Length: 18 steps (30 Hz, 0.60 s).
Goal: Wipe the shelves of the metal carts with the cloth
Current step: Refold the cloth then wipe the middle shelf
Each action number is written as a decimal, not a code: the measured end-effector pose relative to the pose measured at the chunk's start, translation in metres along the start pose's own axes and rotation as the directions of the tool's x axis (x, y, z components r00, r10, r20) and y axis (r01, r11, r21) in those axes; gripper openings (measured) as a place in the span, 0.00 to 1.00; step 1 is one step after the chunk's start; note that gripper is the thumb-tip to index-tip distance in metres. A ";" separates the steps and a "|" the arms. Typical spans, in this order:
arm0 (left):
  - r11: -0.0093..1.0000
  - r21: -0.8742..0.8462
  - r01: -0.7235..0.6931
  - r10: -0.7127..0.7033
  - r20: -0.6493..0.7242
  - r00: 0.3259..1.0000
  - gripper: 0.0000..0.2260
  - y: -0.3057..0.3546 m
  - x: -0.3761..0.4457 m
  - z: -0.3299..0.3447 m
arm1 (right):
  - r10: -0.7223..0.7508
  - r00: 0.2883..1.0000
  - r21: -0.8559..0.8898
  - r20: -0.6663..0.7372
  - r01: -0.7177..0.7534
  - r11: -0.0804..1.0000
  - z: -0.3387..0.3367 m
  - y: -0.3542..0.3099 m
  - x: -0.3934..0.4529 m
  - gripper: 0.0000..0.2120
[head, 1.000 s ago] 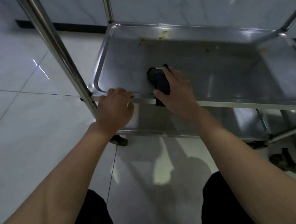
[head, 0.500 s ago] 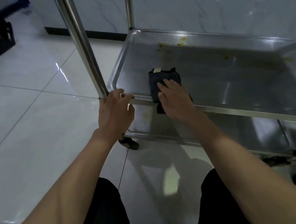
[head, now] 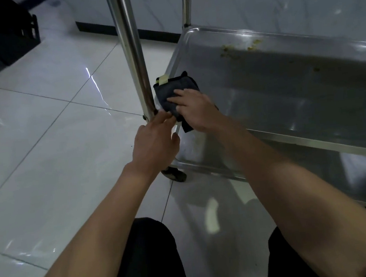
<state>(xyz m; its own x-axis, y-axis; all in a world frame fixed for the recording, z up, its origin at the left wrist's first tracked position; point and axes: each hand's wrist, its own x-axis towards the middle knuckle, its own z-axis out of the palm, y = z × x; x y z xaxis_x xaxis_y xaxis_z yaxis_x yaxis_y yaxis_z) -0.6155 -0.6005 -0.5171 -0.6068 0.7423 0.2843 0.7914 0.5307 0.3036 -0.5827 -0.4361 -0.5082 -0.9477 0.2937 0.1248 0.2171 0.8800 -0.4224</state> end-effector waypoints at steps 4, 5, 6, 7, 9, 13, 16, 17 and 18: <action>0.999 0.046 0.016 -0.016 0.012 1.000 0.17 0.002 -0.003 0.001 | 0.005 0.999 0.007 -0.052 -0.005 1.000 0.000 0.000 -0.008 0.18; 0.998 0.058 0.013 -0.013 0.011 1.000 0.18 0.004 -0.004 0.002 | 0.014 0.998 0.012 -0.055 -0.014 1.000 0.000 0.002 -0.012 0.18; 0.997 0.071 0.006 -0.007 0.014 1.000 0.18 0.005 -0.005 0.004 | 0.020 0.998 0.004 -0.062 -0.020 1.000 -0.001 0.005 -0.016 0.18; 0.996 0.087 0.001 -0.003 0.019 1.000 0.18 0.008 -0.006 0.006 | 0.027 0.997 -0.023 -0.073 -0.028 0.999 -0.003 0.010 -0.022 0.19; 0.992 0.128 0.014 -0.016 0.014 1.000 0.17 0.015 -0.006 0.007 | 0.074 0.993 -0.073 -0.089 -0.081 0.994 -0.010 0.022 -0.034 0.19; 0.985 0.171 -0.021 0.023 -0.010 1.000 0.16 0.043 0.002 0.006 | 0.201 0.975 -0.056 -0.091 -0.206 0.977 -0.030 0.047 -0.060 0.21; 0.981 0.127 -0.145 0.144 0.024 0.989 0.15 0.074 0.010 0.013 | 0.273 0.953 -0.072 -0.128 -0.283 0.956 -0.040 0.066 -0.084 0.20; 0.977 0.117 -0.180 0.175 0.045 0.983 0.14 0.085 0.013 0.016 | 0.302 0.943 -0.075 -0.143 -0.314 0.946 -0.043 0.074 -0.093 0.20; 0.973 0.108 -0.204 0.198 0.064 0.978 0.13 0.097 0.015 0.018 | 0.327 0.932 -0.069 -0.155 -0.341 0.938 -0.047 0.082 -0.101 0.20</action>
<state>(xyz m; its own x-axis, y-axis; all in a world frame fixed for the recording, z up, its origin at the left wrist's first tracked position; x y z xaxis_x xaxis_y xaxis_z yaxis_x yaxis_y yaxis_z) -0.5468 -0.5302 -0.4998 -0.4320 0.8572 0.2804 0.9018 0.4090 0.1393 -0.4580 -0.3765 -0.5136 -0.7760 0.6197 0.1172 0.5427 0.7508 -0.3765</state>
